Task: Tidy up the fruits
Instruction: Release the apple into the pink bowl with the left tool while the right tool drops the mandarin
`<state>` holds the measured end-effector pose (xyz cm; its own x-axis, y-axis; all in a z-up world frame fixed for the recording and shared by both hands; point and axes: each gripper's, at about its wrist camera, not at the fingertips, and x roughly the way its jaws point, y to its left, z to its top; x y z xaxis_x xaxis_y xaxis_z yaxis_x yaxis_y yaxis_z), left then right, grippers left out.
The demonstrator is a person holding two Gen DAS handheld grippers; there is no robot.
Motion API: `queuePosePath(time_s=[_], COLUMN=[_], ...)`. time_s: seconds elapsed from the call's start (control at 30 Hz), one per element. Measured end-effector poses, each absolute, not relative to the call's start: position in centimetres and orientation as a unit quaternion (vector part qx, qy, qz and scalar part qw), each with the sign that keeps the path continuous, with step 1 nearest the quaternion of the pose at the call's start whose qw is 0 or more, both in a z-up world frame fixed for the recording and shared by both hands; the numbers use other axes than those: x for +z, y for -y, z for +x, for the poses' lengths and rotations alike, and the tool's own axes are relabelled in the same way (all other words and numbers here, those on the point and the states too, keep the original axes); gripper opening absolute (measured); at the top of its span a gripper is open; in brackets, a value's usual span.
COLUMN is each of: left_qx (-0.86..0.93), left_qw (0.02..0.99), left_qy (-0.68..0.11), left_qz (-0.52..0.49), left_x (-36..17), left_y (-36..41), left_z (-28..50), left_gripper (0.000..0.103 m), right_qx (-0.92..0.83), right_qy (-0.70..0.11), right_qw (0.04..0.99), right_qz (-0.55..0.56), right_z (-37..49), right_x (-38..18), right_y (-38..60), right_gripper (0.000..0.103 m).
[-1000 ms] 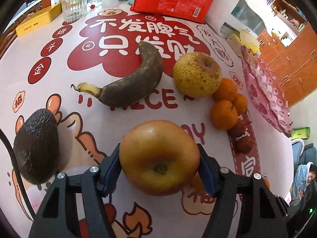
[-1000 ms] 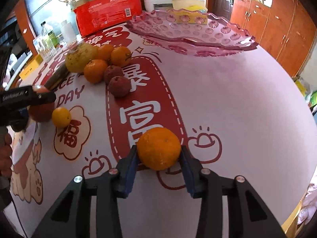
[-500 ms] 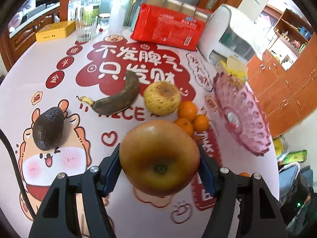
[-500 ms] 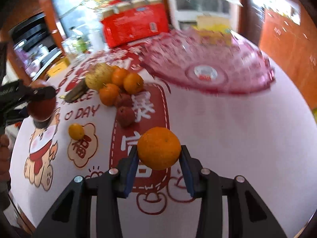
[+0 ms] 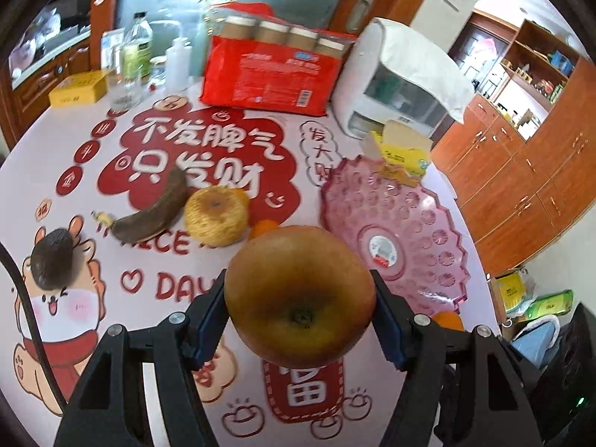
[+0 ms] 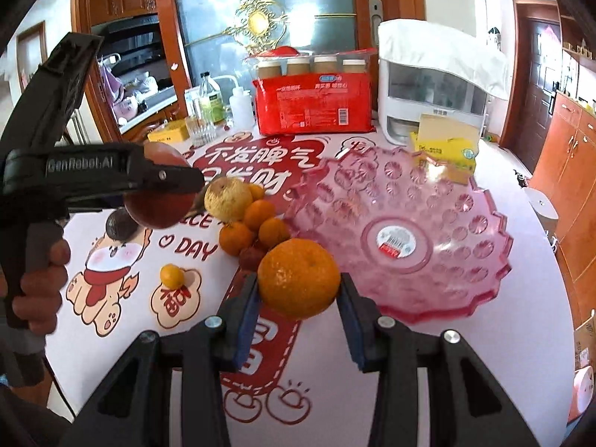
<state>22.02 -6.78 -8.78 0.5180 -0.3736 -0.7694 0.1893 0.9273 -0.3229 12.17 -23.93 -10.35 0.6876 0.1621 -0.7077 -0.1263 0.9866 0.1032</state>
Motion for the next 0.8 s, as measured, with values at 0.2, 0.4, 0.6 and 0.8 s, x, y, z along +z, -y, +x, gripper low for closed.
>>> queuePosePath(time_s=[0.2,0.4,0.6,0.8], left_qx=[-0.175,-0.188,-0.195,-0.187], left_qw=[0.866,0.864,0.844,0.814], left_qy=[-0.461,-0.463,-0.499,-0.549], left_qz=[-0.082,-0.058,-0.017,0.021], left_x=[-7.9,-7.9,-9.9,-13.3], left_y=[11.2,15.4,19.2,22.2], left_z=[23.3,25.5,27.6,28.7], left_gripper=[0.068,0.068,0.068,0.068], right_qx=[0.075,0.070,0.060,0.060], right_qy=[-0.388,-0.395,-0.416,-0.443], right_qw=[0.917,0.913,0.902,0.887], right_qz=[0.050,0.078,0.098,0.112], right_z=[13.6,15.6,17.8,19.2], right_x=[-9.8,-10.6,-12.4,-14.3], right_y=[27.8,31.6,34.0,35.1], right_gripper=[0.041,0.041,0.041,0.042])
